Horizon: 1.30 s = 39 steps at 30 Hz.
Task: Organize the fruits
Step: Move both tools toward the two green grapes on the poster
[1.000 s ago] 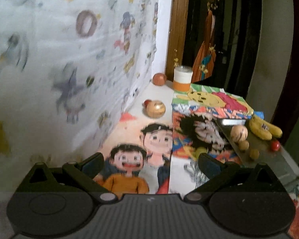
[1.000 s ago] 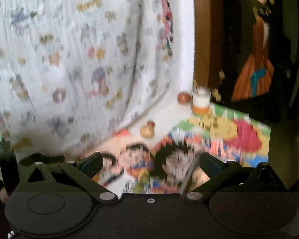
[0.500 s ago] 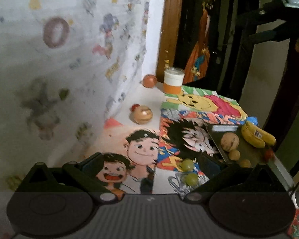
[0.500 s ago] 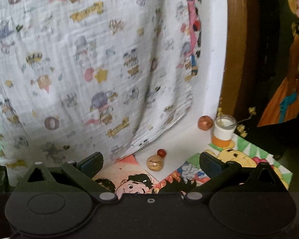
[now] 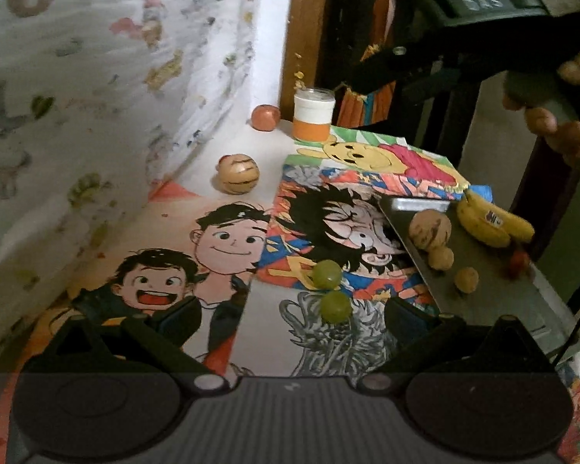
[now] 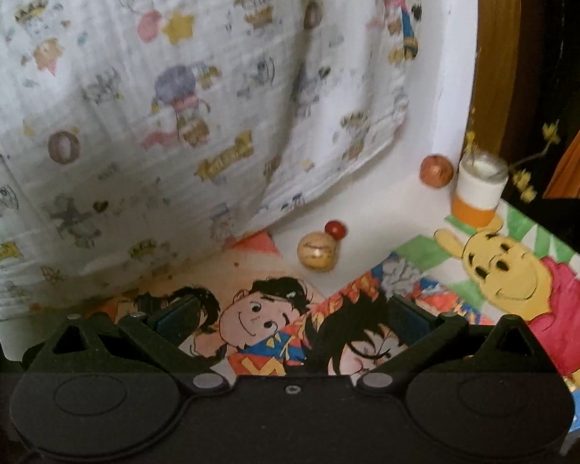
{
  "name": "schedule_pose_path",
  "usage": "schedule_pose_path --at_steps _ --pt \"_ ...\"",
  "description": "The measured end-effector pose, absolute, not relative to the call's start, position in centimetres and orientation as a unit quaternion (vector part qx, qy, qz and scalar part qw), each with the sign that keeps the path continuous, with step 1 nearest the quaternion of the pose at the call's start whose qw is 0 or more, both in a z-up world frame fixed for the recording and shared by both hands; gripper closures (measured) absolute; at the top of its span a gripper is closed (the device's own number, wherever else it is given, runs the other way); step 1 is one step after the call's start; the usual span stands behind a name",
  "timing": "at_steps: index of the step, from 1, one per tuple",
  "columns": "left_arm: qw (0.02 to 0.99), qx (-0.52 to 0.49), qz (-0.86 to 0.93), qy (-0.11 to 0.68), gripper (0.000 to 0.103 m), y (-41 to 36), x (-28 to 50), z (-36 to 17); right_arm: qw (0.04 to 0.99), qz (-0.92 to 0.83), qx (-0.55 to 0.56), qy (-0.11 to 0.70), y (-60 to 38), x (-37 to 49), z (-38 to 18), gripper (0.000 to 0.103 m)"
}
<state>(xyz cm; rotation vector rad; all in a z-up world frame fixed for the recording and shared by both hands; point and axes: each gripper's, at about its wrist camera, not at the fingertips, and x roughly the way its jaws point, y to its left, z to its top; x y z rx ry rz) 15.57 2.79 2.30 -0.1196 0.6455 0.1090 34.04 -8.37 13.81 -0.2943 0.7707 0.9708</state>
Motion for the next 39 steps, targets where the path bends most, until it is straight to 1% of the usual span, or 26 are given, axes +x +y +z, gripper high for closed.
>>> schedule_pose_path --at_steps 6,16,21,26,32,39 --pt "0.942 -0.046 0.045 0.329 0.0 2.7 16.5 1.6 0.791 0.459 -0.131 0.382 -8.0 35.2 11.3 0.001" --pt "0.939 -0.048 0.081 0.332 0.0 7.1 18.3 2.9 0.801 0.436 -0.124 0.391 -9.4 36.5 8.2 0.001" --pt "0.938 -0.062 0.096 0.328 0.0 8.5 19.1 3.3 0.798 0.435 -0.122 0.399 -9.6 37.1 7.2 0.001" --pt "0.937 -0.066 0.082 0.333 0.0 8.1 19.0 2.8 0.792 0.444 -0.131 0.398 -9.2 37.7 6.9 0.001" --pt "0.935 -0.071 0.056 0.342 0.0 6.8 18.7 2.0 0.786 0.447 -0.127 0.407 -8.8 38.6 6.1 0.005" --pt "0.937 -0.058 0.025 0.344 0.0 4.9 18.4 1.2 0.764 0.47 -0.139 0.42 -8.5 37.9 5.3 0.018"
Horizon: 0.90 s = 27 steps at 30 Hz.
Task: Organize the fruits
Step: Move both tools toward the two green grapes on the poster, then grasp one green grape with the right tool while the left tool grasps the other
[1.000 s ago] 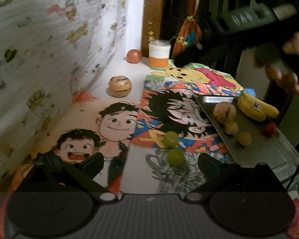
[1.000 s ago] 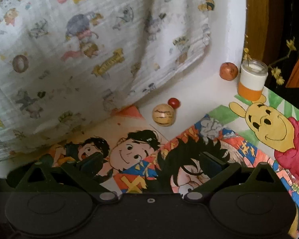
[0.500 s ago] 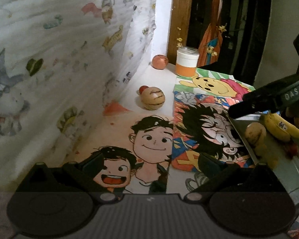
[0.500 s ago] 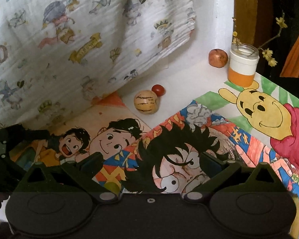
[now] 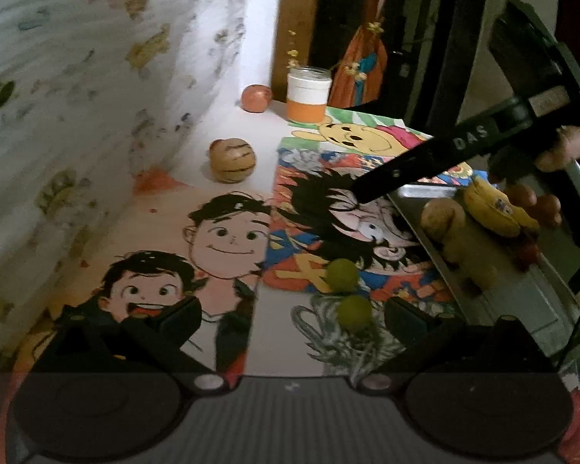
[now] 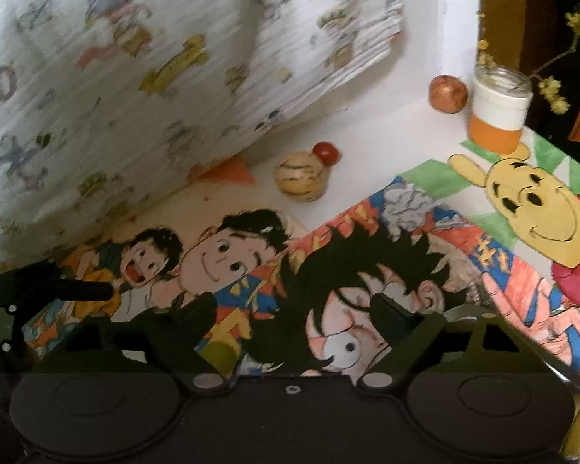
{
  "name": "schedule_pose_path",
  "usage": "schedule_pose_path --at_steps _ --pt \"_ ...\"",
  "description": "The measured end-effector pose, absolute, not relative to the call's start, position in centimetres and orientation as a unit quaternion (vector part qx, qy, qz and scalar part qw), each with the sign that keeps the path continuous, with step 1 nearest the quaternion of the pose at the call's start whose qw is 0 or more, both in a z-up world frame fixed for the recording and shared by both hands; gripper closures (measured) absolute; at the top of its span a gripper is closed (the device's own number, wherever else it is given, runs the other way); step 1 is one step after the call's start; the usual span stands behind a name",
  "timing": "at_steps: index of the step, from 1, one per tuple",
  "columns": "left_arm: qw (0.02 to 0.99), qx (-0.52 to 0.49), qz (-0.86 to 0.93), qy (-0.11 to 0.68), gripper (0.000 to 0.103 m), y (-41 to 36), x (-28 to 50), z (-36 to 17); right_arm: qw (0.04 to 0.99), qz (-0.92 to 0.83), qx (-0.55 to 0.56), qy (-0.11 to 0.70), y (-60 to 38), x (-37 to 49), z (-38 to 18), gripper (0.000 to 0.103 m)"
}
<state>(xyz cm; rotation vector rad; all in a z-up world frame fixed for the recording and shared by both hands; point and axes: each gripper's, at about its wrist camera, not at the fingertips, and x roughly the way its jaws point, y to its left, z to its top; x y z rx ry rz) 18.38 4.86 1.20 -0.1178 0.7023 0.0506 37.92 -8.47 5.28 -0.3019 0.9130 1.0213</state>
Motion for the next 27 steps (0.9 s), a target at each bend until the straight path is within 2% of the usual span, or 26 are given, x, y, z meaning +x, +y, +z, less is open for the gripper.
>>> schedule_pose_path --at_steps 5,7,13,18,23,27 --pt "0.938 -0.051 0.027 0.341 0.001 3.4 18.2 0.5 0.754 0.482 -0.131 0.426 -8.2 37.3 5.2 0.026" --pt "0.939 -0.048 0.029 0.339 0.002 2.9 18.1 0.3 0.749 0.482 -0.119 0.438 -8.2 37.3 5.0 0.033" --pt "0.939 -0.043 0.034 0.34 0.016 1.4 18.5 -0.2 0.726 0.466 -0.07 0.5 -8.0 37.4 3.3 0.049" --pt "0.939 -0.049 0.037 0.338 0.024 0.6 18.9 -0.4 0.713 0.451 -0.036 0.536 -7.9 37.3 2.5 0.054" --pt "0.936 -0.058 0.039 0.344 0.038 0.4 19.3 -0.8 0.703 0.436 -0.012 0.561 -7.7 37.4 1.8 0.06" --pt "0.935 -0.066 0.045 0.344 0.043 0.6 19.7 -1.0 0.693 0.432 0.006 0.577 -7.5 37.6 1.2 0.062"
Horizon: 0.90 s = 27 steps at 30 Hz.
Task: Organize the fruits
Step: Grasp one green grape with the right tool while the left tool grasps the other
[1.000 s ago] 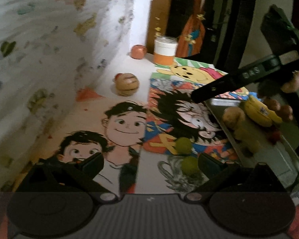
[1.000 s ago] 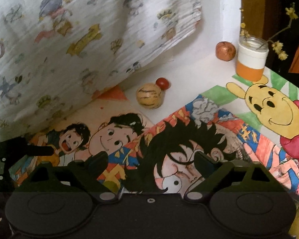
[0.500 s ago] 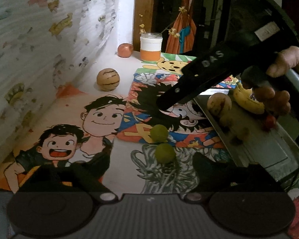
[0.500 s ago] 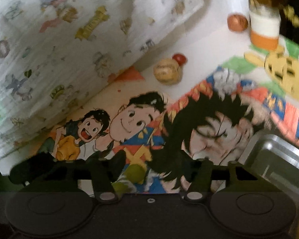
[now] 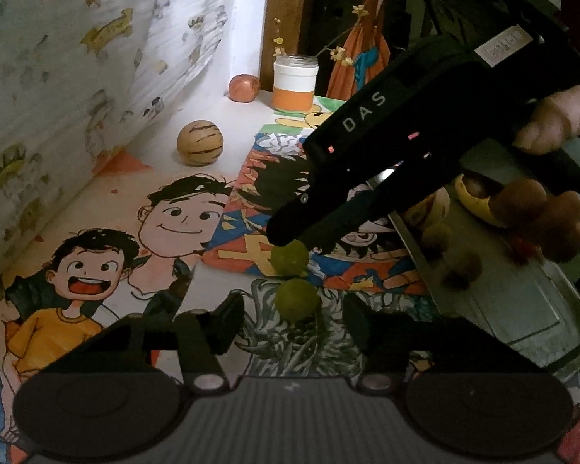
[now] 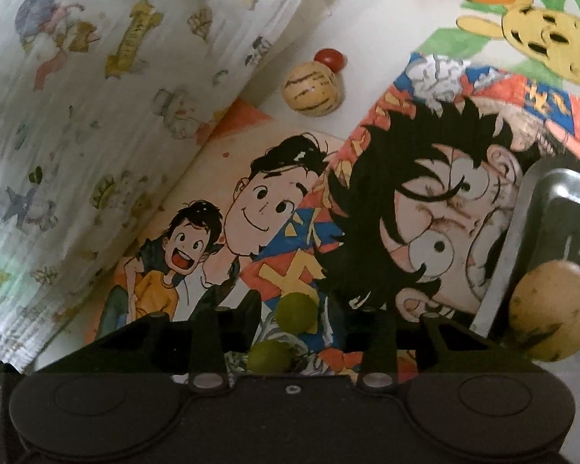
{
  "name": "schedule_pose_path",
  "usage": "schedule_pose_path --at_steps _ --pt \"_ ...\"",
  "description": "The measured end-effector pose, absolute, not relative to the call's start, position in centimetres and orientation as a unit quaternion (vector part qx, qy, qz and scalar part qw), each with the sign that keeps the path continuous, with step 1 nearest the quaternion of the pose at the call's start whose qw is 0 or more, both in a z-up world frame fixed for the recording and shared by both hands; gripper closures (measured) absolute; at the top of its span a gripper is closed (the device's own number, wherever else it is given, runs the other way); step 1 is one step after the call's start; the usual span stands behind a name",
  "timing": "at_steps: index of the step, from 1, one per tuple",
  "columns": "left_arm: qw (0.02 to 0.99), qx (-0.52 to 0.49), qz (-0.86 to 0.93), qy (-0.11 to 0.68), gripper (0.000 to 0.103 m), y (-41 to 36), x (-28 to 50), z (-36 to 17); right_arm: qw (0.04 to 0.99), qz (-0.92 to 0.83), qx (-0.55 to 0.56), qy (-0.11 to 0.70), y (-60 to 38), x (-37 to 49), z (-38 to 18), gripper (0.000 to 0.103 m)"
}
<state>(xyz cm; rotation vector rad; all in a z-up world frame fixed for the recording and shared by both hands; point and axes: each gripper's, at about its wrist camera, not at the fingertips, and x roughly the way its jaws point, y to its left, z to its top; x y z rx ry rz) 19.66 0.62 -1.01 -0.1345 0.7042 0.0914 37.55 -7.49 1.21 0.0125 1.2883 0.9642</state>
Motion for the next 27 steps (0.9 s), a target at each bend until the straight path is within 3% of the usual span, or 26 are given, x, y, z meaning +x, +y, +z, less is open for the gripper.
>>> schedule_pose_path --at_steps 15,22,27 --pt "0.934 -0.075 0.048 0.347 0.064 0.7 20.2 -1.3 0.69 0.42 0.01 0.589 -7.0 37.4 0.0 0.075" --pt "0.933 -0.08 0.047 0.348 0.075 0.9 20.3 -1.3 0.691 0.419 0.017 0.589 -7.2 37.5 -0.1 0.075" --pt "0.932 -0.083 0.047 0.349 0.076 0.8 20.3 -1.3 0.691 0.417 0.028 0.59 -7.4 37.5 -0.2 0.075"
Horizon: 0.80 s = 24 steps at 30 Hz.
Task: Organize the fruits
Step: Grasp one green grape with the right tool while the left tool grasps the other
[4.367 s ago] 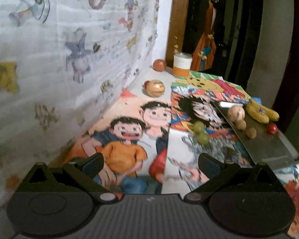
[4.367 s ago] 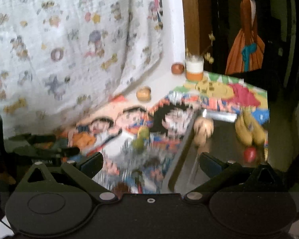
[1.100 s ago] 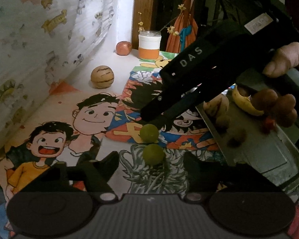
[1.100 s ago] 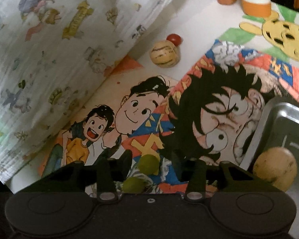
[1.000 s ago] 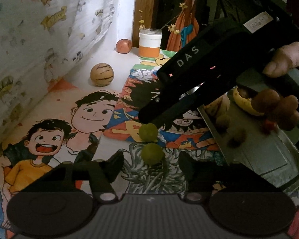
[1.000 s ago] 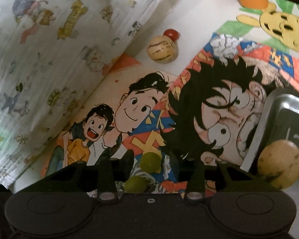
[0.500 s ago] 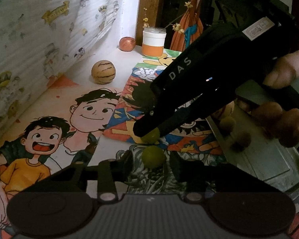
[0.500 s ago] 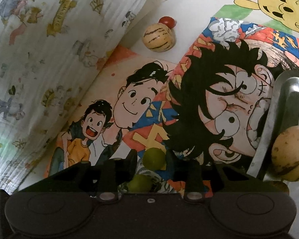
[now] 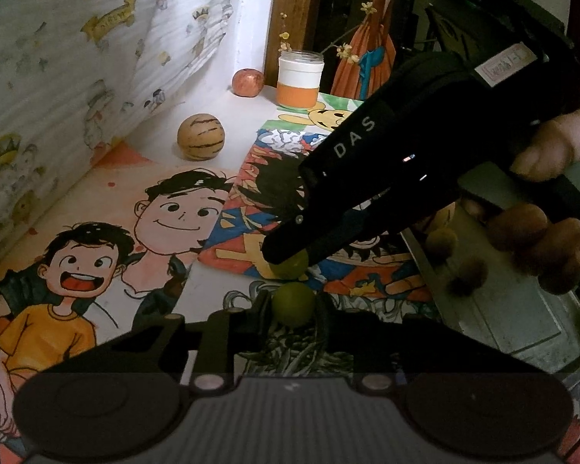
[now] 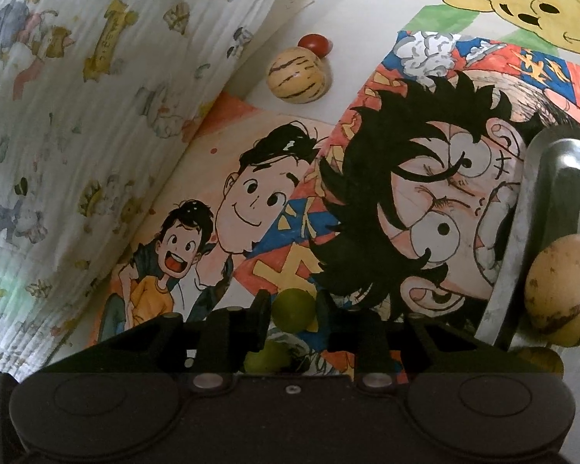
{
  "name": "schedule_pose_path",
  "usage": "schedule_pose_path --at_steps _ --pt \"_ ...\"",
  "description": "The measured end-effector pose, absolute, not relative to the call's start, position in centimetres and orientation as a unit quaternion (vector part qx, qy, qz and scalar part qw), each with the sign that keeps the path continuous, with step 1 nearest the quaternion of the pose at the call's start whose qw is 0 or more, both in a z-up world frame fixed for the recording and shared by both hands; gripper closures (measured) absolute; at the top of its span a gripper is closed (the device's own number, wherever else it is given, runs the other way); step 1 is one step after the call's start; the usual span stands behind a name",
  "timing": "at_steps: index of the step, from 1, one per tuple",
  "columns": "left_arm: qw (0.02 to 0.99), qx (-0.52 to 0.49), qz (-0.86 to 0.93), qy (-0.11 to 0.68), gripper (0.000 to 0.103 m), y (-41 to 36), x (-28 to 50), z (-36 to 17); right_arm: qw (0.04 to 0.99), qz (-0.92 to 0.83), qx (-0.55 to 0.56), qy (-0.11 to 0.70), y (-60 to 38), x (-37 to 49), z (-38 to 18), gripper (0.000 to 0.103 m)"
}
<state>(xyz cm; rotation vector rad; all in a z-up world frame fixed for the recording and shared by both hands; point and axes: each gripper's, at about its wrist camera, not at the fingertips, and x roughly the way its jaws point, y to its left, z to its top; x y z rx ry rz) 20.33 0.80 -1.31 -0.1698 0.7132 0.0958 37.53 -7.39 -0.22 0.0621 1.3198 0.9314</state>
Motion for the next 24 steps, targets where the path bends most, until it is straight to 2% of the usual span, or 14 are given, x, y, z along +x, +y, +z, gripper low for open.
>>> schedule_pose_path --at_steps 24 --pt "0.927 -0.117 0.06 0.352 0.076 1.2 19.3 -0.8 0.7 0.411 0.081 0.579 -10.2 36.7 0.0 0.076"
